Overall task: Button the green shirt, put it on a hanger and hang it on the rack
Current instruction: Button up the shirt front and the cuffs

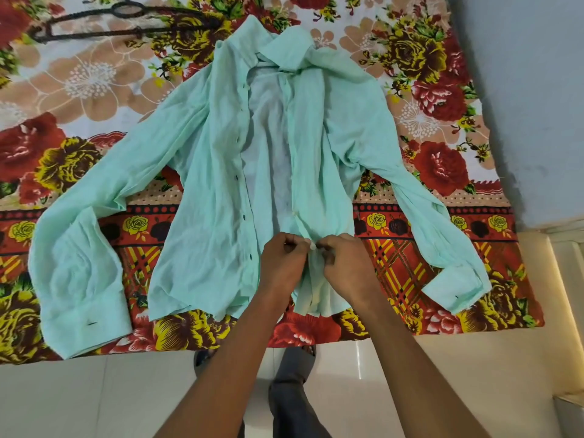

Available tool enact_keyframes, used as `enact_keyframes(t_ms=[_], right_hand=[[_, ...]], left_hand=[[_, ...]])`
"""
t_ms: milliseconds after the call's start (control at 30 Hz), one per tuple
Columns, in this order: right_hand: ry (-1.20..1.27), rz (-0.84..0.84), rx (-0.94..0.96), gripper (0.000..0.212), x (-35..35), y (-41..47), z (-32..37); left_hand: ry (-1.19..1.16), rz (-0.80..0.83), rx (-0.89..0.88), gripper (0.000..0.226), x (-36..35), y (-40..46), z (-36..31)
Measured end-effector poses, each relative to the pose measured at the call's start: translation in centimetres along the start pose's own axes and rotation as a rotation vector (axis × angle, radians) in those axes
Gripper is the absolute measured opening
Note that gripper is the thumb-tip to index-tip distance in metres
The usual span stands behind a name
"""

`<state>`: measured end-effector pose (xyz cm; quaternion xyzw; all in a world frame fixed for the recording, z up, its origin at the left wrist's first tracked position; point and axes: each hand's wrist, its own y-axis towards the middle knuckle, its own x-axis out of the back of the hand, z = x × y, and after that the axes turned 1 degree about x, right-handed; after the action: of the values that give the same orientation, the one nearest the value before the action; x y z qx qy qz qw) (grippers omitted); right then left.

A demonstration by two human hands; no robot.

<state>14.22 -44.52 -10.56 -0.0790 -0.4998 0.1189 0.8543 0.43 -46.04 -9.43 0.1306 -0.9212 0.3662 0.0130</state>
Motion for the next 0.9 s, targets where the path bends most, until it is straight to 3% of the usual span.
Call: enact_keyframes(t_ms=[100,233,400,500,600,767,900], right_hand=[[0.142,-0.123,0.042,0.025,0.4,-0.6,1.6],[0.353,-0.109,0.038,0.024,0.5,-1.2,3.1],[0.366,-0.194,0.051,0.015,-0.4,-2.1,3.8],[0.387,-0.144,0.035,0.013,-1.0,-2.4,4.7],[0.509,-0.001,-0.087,0.011,-1.8,-2.3,5.3],[0.651,0.003,-0.259,0.007,-2.7,-1.7,5.9],[0.39,-0.121,-0.127,0.008,-3.2,-1.8,6.7]], left_hand=[[-0.086,0.06,0.031,0.023,0.5,-0.1,0.2],[-0.103,0.005,-0.009,0.025,1.7,-0.3,0.1],[-0.061,-0.086,-0.129,0.043,3.4,-1.5,0.3],[-0.138,-0.069,-0.092,0.049,4.4,-1.9,1.0],[-0.116,-0.07,-0.061,0.049,5.0,-2.1,1.8],[0.046,-0.124,-0.161,0.043,6.3,-2.3,1.8],[0.281,-0.335,-0.315,0.021,7.8,-1.7,1.5]])
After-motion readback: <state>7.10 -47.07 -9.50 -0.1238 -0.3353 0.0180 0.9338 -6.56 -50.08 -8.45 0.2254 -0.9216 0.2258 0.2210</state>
